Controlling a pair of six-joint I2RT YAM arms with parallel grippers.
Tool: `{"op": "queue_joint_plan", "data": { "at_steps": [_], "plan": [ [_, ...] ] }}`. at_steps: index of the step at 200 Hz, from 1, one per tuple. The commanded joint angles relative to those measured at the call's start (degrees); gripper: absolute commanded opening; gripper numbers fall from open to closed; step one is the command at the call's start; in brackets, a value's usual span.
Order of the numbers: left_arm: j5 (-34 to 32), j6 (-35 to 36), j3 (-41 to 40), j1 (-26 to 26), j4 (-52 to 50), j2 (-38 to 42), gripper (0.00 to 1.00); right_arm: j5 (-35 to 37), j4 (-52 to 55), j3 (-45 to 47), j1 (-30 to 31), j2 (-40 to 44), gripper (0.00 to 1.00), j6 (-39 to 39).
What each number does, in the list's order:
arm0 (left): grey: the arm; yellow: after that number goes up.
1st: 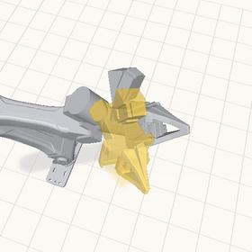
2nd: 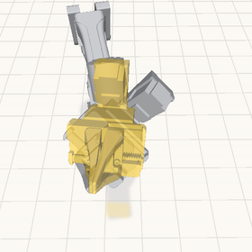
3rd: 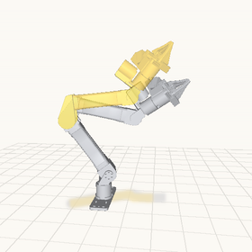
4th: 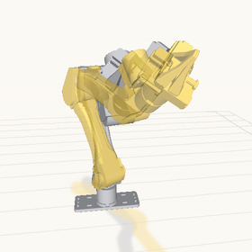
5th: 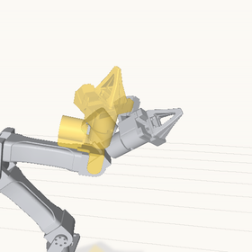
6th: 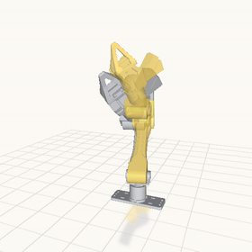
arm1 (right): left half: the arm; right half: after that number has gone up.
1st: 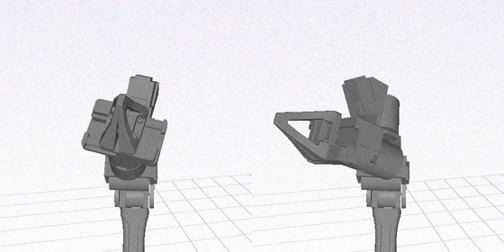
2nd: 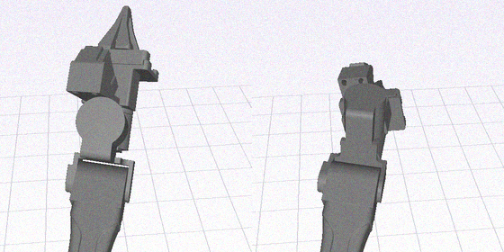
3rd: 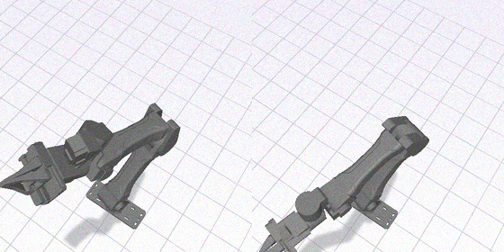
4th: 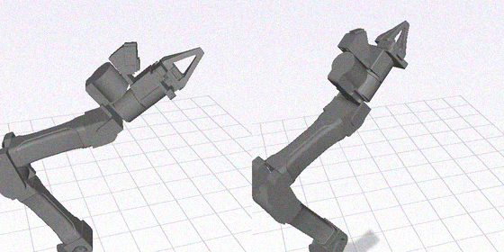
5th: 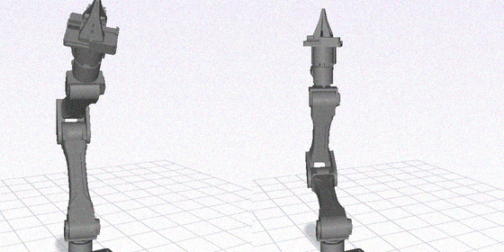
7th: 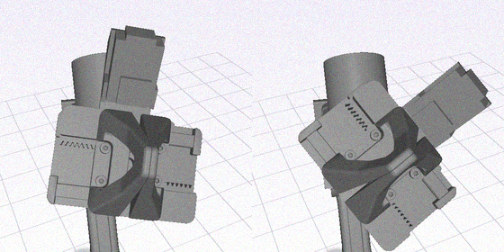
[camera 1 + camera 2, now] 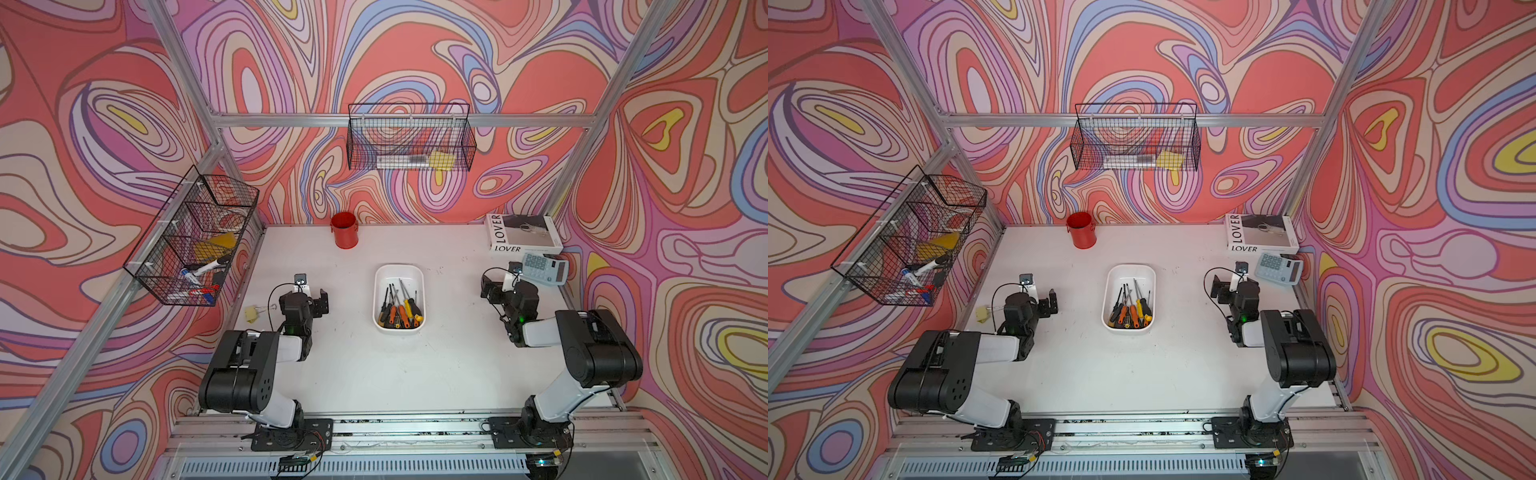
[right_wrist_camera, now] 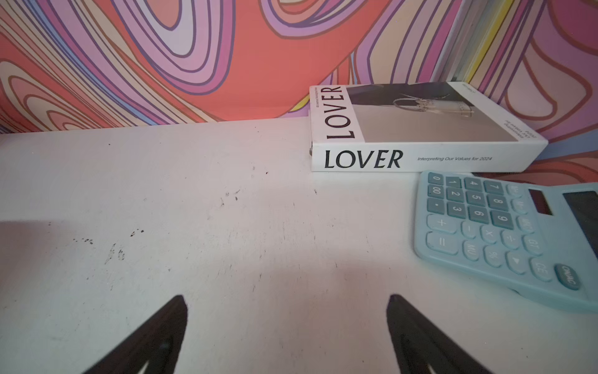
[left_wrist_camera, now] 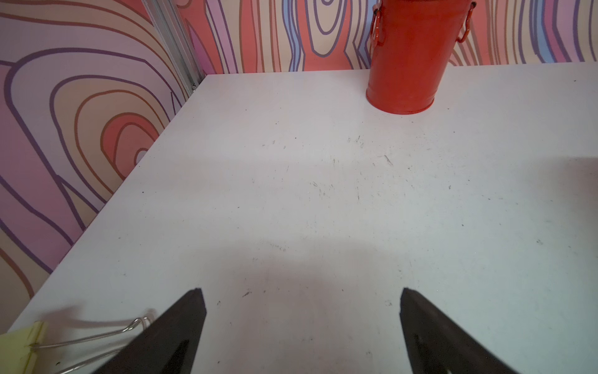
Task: Take out the screwdriver from the storage box
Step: Pick up the storage box at the center of the board.
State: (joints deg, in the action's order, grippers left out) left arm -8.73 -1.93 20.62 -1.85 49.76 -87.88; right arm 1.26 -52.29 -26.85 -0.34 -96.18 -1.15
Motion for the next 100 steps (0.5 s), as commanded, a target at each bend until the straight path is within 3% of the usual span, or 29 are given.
{"op": "queue_joint_plan", "data": {
  "at_steps": [1,100],
  "plan": [
    [0.1,0.1,0.7,-0.1,1.6,-0.4,0.99,0.2,-0.6,-0.6,0.0,-0.8,0.98,-0.3],
    [0.3,0.2,1.0,-0.1,1.1,-0.5,0.99,0.2,-0.4,-0.7,0.0,-0.9,0.98,-0.3]
  ]
}}
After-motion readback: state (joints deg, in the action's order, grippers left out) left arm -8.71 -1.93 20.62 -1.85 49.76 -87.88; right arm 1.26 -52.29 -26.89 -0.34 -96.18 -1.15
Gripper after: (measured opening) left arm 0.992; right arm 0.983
